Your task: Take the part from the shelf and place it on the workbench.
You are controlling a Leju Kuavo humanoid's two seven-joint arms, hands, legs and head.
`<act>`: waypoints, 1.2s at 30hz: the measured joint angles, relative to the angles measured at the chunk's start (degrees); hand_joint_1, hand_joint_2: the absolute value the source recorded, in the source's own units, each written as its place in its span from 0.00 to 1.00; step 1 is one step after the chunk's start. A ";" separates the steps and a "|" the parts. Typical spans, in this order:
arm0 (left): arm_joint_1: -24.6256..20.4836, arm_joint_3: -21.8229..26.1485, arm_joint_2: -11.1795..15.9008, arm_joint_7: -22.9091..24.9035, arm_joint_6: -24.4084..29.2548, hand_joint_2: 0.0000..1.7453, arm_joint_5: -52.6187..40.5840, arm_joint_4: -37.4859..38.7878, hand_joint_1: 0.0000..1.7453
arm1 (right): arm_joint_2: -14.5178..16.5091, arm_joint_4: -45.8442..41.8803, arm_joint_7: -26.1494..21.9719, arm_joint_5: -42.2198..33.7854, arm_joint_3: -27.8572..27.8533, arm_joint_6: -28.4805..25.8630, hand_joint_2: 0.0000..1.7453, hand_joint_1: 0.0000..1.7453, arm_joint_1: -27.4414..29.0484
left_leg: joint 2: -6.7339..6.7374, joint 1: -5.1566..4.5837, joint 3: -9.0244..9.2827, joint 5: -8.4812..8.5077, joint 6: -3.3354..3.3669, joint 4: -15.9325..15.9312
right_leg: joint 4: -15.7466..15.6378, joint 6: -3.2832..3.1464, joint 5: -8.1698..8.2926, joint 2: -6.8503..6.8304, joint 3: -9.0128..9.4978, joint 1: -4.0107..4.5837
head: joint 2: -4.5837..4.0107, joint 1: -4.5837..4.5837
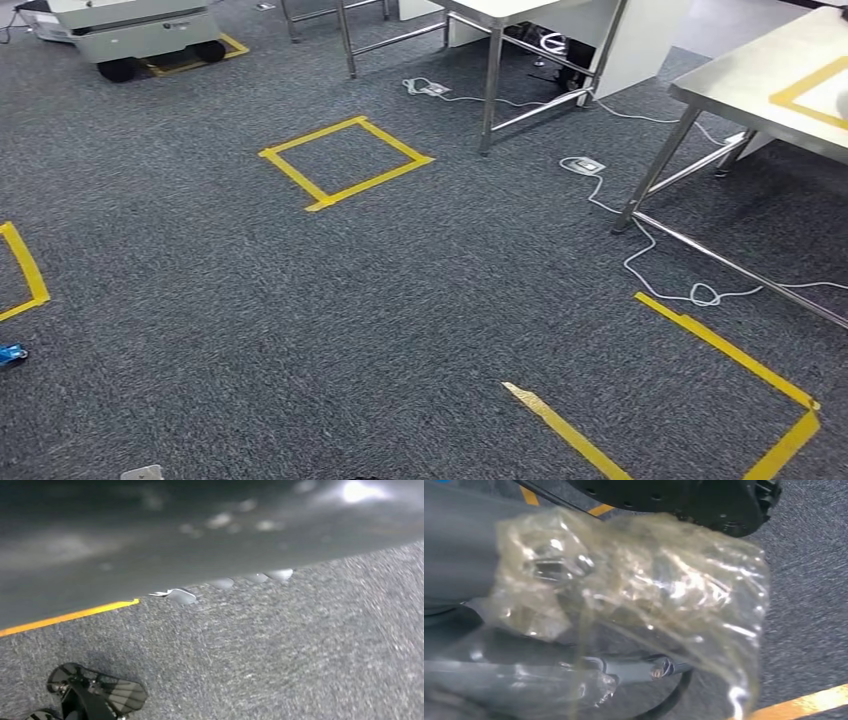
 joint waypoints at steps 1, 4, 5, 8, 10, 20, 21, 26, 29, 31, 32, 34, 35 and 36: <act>0.01 0.00 0.01 0.00 -0.01 0.00 0.00 -0.03 0.00 | 0.00 0.00 0.00 0.00 0.02 0.00 0.00 0.00 -0.06 | 0.75 0.14 2.02 1.98 -0.07 -3.66 | 0.01 0.19 -0.13 -0.64 0.20 -0.03 | 0.00 0.01; -0.14 -0.03 -0.04 0.00 -0.02 0.00 0.00 -0.14 0.00 | -0.09 -0.01 0.00 0.00 0.07 -0.03 0.00 0.00 -0.10 | 3.78 -0.14 6.69 4.53 0.41 -12.53 | 0.26 1.20 -0.85 -2.33 0.40 0.39 | 0.00 0.08; -0.14 -0.03 -0.06 0.00 -0.01 0.00 0.00 -0.16 0.00 | -0.13 -0.01 0.00 0.00 0.09 -0.05 0.00 0.00 -0.17 | 3.86 -0.33 6.89 4.32 0.80 -13.20 | 0.28 1.57 -1.04 -2.90 0.44 0.51 | 0.00 0.16; 0.06 0.02 -0.13 0.00 -0.01 0.00 0.00 -0.23 0.00 | -0.14 0.01 -0.01 0.07 0.25 -0.18 0.00 0.00 -0.67 | 2.04 -0.40 6.73 4.56 2.13 -13.44 | 0.96 2.55 -2.05 -2.48 0.81 0.12 | 0.00 0.36; 0.00 -0.01 -0.18 0.00 -0.02 0.00 -0.02 -0.28 0.00 | -0.13 0.01 -0.03 0.13 0.34 -0.33 0.00 0.00 -0.70 | 0.92 -0.32 6.64 4.85 2.76 -13.59 | 6.06 2.88 -5.23 0.95 -1.50 -0.07 | 0.00 0.54; -0.14 -0.06 -0.33 -0.02 -0.14 0.00 -0.29 -0.29 0.00 | -0.32 -0.02 0.08 0.15 0.43 -0.90 0.00 0.00 -0.18 | -5.83 -0.88 6.46 5.23 2.57 -13.49 | 1.02 0.05 -0.54 7.73 -0.87 1.11 | 0.00 0.56; -0.12 -0.06 -0.31 -0.02 -0.15 0.00 -0.36 -0.29 0.00 | -0.32 -0.02 0.10 0.15 0.43 -0.93 0.00 0.00 -0.20 | -6.43 -0.76 6.24 5.38 2.19 -13.55 | 0.69 -0.06 -0.46 7.33 -0.63 1.20 | 0.00 0.58; -0.06 -0.02 -0.12 -0.12 -0.21 0.00 0.06 -0.30 0.00 | -0.26 -0.01 0.07 0.17 0.43 -1.27 0.00 0.00 -0.03 | -1.75 -0.58 2.55 0.32 0.93 -5.70 | -1.01 -0.87 0.71 3.73 0.47 0.86 | 0.00 0.24; 0.52 0.02 -0.08 0.28 -1.03 0.00 0.87 -0.52 0.00 | -0.26 0.00 0.05 0.17 0.43 -1.42 0.00 0.00 0.01 | -0.52 0.10 -0.82 -2.67 -0.09 1.98 | -0.94 -0.79 0.47 1.25 0.01 0.75 | 0.00 0.17; 1.23 0.03 -0.07 0.74 -1.71 0.00 1.14 -0.99 0.00 | -0.26 0.01 0.07 0.17 0.43 -1.34 0.00 0.00 -0.28 | 0.28 0.72 1.79 -0.01 -0.80 -2.38 | -0.78 -0.31 0.17 -0.11 -0.08 0.46 | 0.00 0.18; 1.45 0.01 -0.11 0.87 -1.92 0.00 1.21 -1.20 0.00 | -0.30 0.01 0.09 0.17 0.43 -1.30 0.00 0.00 -0.41 | 1.45 1.03 4.13 1.53 -1.18 -6.48 | -0.51 0.10 -0.08 -0.74 0.24 0.41 | 0.00 0.15; 1.64 -0.08 -0.25 1.05 -2.19 0.00 1.30 -1.52 0.00 | -0.57 0.02 0.17 0.16 0.43 -1.21 0.00 0.00 -0.62 | 3.12 1.27 7.28 3.28 -1.12 -12.14 | 0.21 1.07 -0.79 -1.74 0.45 0.46 | 0.00 0.31; 1.73 -0.11 -0.31 1.13 -2.34 0.00 1.34 -1.66 0.00 | -0.72 0.04 0.24 0.12 0.44 -1.17 0.00 0.00 -0.79 | 3.41 1.20 7.68 3.32 -0.76 -12.99 | 0.41 1.49 -1.07 -2.15 0.60 0.50 | 0.00 0.54; 1.90 -0.12 -0.31 1.32 -2.56 0.00 1.37 -1.84 0.00 | -0.83 0.06 0.33 0.04 0.44 -1.10 0.00 0.00 -0.99 | 2.88 1.01 7.56 3.31 -0.19 -12.92 | 0.41 1.83 -1.24 -2.52 0.77 0.40 | 0.00 0.78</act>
